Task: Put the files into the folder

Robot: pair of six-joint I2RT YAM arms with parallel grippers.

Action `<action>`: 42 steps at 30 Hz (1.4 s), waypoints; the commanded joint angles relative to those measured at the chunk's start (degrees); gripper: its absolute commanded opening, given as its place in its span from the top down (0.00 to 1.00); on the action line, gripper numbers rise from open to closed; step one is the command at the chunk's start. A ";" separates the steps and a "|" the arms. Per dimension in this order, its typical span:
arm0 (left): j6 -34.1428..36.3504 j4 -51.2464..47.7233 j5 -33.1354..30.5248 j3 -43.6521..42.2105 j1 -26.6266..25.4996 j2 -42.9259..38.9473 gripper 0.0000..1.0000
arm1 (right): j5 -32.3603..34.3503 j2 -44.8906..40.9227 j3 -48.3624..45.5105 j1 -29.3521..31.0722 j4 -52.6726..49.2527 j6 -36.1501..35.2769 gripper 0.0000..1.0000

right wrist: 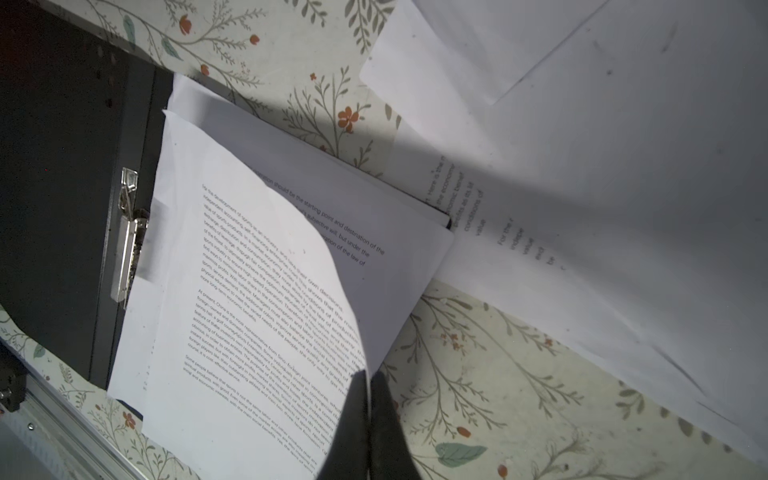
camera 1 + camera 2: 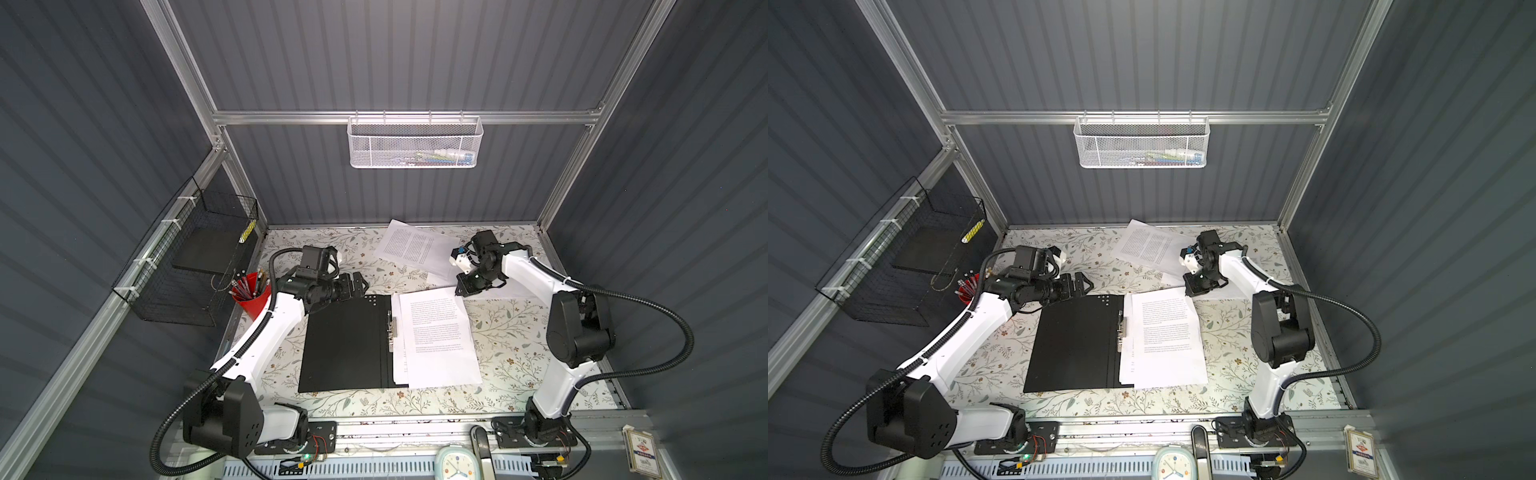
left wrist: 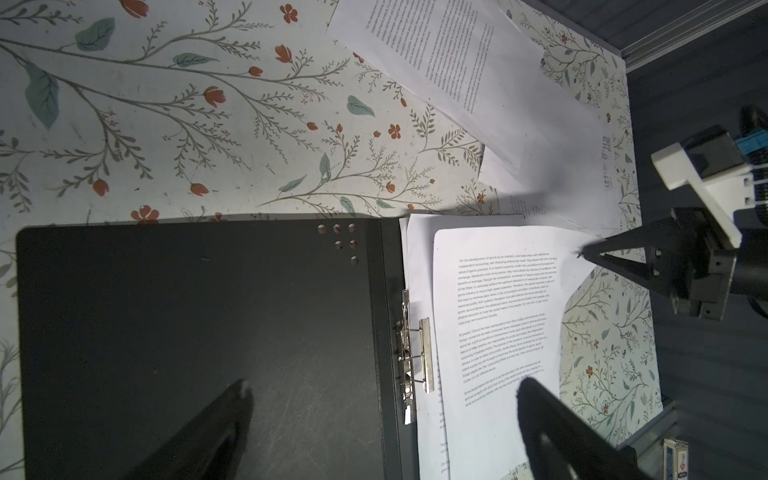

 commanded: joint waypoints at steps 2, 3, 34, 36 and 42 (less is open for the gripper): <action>1.00 -1.02 0.37 -1.51 0.32 -0.30 0.00 | -2.50 1.73 1.29 -0.31 -2.38 2.70 1.00; 1.00 -0.95 0.50 -1.71 0.32 -0.39 0.01 | -2.94 2.13 1.36 -0.24 -2.38 3.08 1.00; 0.68 0.23 2.35 -3.82 0.32 -1.10 0.00 | -5.55 7.65 5.73 0.18 -2.54 8.25 1.00; 0.65 0.37 2.35 -3.92 0.36 -1.01 0.00 | -5.44 7.98 6.03 0.21 -2.77 8.32 1.00; 0.66 0.51 2.44 -4.04 0.32 -0.92 0.00 | -5.83 8.18 5.65 0.56 -2.65 8.19 1.00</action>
